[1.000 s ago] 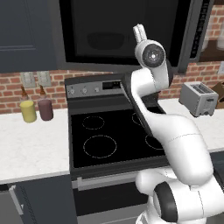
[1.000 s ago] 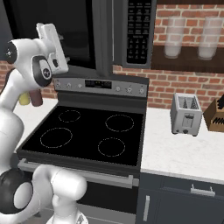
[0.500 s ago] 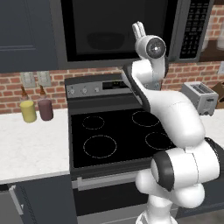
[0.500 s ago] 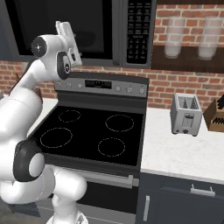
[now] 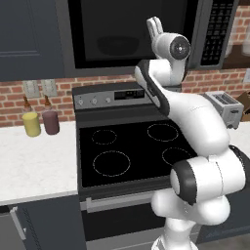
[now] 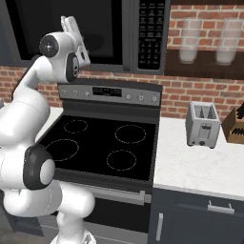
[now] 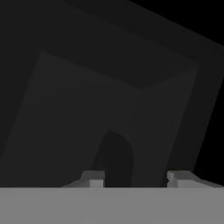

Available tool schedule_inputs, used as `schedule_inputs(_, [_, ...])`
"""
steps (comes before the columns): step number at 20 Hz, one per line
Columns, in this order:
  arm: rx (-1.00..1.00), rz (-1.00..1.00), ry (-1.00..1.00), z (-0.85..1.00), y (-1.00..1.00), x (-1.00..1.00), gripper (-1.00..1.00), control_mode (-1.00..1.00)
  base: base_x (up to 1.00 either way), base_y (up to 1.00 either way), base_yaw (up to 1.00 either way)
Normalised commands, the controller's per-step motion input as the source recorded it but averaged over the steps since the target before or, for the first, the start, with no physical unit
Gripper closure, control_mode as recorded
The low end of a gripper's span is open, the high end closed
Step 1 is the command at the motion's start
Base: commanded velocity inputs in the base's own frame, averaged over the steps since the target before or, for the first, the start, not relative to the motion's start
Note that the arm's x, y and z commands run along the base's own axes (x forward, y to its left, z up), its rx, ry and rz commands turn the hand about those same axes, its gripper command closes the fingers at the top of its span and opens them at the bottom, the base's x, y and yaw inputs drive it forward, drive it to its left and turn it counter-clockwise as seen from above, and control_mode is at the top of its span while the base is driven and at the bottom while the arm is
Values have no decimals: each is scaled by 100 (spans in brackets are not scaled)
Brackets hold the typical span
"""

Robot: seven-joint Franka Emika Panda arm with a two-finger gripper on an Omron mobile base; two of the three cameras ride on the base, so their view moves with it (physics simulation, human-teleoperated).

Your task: Open the microwave, place the bowl with waffle inside the microwave, then close the microwave door and turn it on.

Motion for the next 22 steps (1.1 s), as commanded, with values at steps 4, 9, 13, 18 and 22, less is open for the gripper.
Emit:
schedule_inputs(4, [0,0,-2,-14,-6,-52,-100,-100,0,0,0])
schedule_inputs(9, [5,-4,-15,-33,-63,-100,-100,-100,0,0,0])
schedule_inputs(13, [17,-11,-33,-13,-91,-100,-100,-100,0,0,0])
schedule_inputs(18, [23,-9,-25,0,-98,-93,-100,-100,0,0,0])
schedule_inputs(22, [22,-1,0,0,-93,-65,100,-100,0,0,0])
